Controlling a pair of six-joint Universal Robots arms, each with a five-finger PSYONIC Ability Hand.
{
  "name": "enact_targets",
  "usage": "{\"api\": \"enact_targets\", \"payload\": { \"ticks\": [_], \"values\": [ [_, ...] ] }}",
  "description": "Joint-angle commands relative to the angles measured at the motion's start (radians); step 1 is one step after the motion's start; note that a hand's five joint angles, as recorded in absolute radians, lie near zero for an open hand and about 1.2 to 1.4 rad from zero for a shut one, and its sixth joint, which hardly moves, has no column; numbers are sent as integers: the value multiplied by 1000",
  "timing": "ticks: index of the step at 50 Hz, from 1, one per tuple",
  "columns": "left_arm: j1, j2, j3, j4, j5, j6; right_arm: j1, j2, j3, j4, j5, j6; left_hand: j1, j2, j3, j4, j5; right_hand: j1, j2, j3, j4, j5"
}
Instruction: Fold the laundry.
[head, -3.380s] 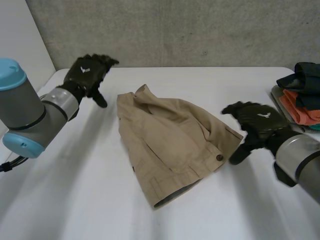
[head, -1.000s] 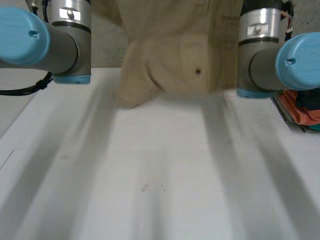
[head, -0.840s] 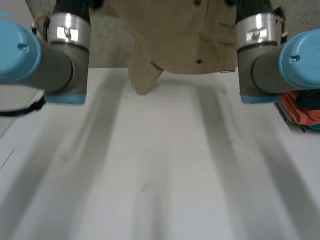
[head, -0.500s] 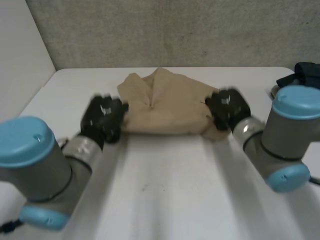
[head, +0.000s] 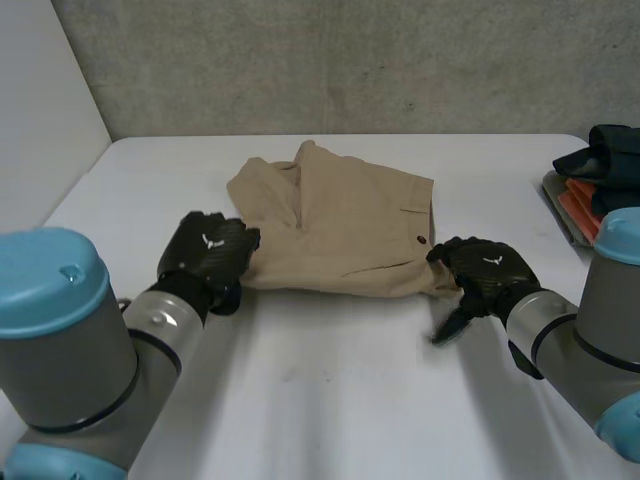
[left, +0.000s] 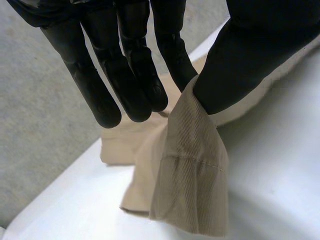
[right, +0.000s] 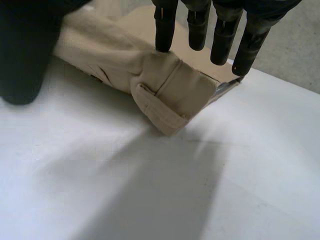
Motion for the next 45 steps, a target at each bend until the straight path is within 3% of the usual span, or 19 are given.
{"api": "enact_targets", "payload": {
  "ticks": [1, 19, 23, 26, 35, 39, 45],
  "values": [
    [7, -18, 90, -2, -1, -1, 8, 16, -17, -6, 3, 5, 264, 197, 202, 194, 235, -18, -35, -22, -48, -44],
    [23, -33, 153, -7, -3, -7, 38, 234, -180, -70, 68, 11, 264, 197, 202, 194, 235, 81, 65, 78, 52, 56],
    [23, -37, 157, -10, -4, -27, 52, 269, -221, -81, 74, 19, 264, 197, 202, 194, 235, 538, 522, 535, 509, 513],
    [23, -37, 156, -11, -4, -38, 52, 274, -246, -82, 72, 19, 264, 197, 202, 194, 235, 1128, 1111, 1124, 1098, 1102],
    [21, -24, 89, -103, 0, -32, 40, 179, -215, -46, 53, -25, 264, 197, 202, 194, 235, 1181, 1165, 1178, 1152, 1156],
    [23, 0, 42, -224, 2, -21, 38, 79, -177, 63, 10, -175, 264, 197, 202, 194, 235, 1181, 1165, 1178, 1152, 1156],
    [18, 36, -40, -369, 10, 5, 5, -73, -83, 319, -6, -605, 264, 197, 202, 194, 235, 1181, 1165, 1178, 1152, 1156]
  ]
}}
